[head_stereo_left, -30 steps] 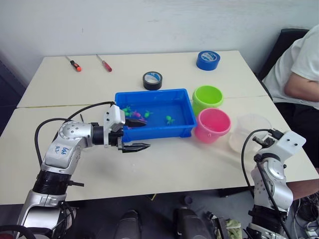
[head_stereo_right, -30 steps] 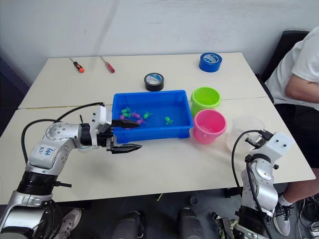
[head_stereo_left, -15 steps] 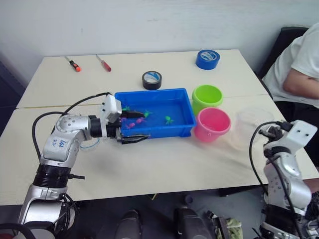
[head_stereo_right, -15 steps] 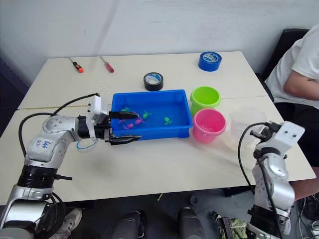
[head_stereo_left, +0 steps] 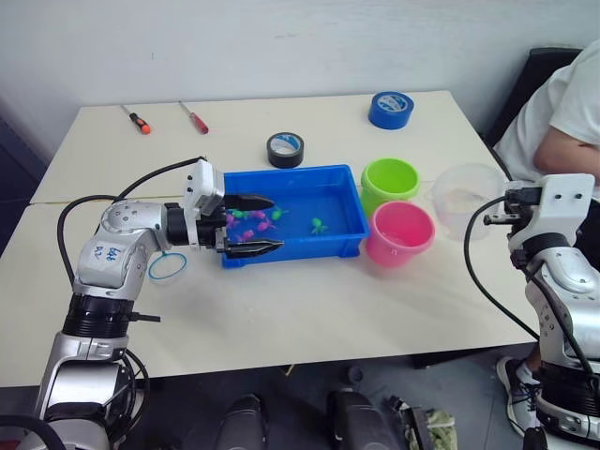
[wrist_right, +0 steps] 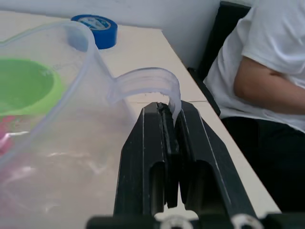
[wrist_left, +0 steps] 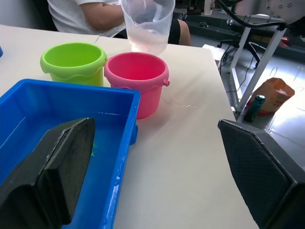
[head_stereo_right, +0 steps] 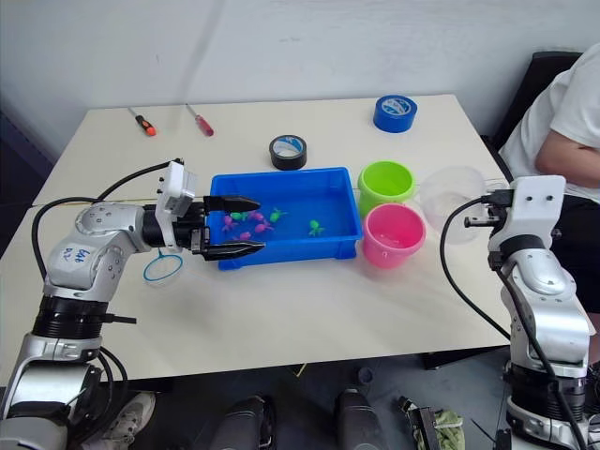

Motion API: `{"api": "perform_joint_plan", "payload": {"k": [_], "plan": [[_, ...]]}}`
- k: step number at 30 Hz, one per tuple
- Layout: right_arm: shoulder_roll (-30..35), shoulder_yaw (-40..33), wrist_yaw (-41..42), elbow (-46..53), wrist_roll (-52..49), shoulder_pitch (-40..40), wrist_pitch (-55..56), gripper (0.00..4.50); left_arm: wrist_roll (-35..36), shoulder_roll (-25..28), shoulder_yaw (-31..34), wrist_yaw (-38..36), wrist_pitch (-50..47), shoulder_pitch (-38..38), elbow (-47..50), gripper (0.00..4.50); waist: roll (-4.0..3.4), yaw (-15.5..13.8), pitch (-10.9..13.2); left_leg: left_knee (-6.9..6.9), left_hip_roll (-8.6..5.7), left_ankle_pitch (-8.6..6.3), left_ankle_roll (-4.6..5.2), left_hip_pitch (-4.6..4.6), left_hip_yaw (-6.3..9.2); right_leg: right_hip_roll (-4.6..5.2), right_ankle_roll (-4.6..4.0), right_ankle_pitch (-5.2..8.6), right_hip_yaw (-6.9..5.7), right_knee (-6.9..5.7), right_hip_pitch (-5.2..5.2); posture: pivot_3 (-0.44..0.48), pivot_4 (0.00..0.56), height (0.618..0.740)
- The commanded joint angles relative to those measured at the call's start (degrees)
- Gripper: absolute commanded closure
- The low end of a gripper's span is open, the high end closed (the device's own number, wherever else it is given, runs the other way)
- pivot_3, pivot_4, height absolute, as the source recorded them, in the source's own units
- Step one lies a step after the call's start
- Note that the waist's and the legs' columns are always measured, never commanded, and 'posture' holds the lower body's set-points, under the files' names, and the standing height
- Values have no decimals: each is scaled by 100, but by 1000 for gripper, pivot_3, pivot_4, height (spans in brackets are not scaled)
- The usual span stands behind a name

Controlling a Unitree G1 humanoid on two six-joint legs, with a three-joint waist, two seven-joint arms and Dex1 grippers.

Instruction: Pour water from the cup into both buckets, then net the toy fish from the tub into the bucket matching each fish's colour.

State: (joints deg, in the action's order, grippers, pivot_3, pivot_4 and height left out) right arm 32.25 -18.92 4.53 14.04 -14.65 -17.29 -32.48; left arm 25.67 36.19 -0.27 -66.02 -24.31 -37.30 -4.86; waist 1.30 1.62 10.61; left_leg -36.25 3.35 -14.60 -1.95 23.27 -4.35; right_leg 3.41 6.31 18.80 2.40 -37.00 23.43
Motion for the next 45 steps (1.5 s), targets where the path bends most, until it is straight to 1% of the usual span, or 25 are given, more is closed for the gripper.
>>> {"api": "perform_joint_plan", "payload": {"k": [1,6,18,38,45], "plan": [[279,-14,173,138,265,-97,277,4458,99,27,178,-47,108,-109,29,0,0,-3,0,-1,0,0,0,1,-2,0,0,0,1,0,1,0,150,731],[535,233,441,61,641,-98,498,4458,88,-15,210,-13,196,-104,-11,0,0,3,0,-5,0,0,0,2,-5,-1,2,-1,5,0,1,0,150,731],[806,647,471,-287,1615,-335,810,4458,87,-85,198,91,251,-51,68,0,0,16,0,-12,1,1,0,1,-20,-3,5,-3,19,-5,9,0,150,731],[1182,1105,711,-611,2673,-582,1591,4458,111,-102,232,219,261,94,229,0,0,4,0,-24,1,0,1,1,-29,-3,8,-5,27,-9,11,0,150,731],[1185,1186,781,-717,2936,-611,1836,4458,126,-91,271,229,250,191,308,0,0,8,0,-25,2,0,1,1,-30,-3,9,-5,28,-10,11,0,150,731]]}}
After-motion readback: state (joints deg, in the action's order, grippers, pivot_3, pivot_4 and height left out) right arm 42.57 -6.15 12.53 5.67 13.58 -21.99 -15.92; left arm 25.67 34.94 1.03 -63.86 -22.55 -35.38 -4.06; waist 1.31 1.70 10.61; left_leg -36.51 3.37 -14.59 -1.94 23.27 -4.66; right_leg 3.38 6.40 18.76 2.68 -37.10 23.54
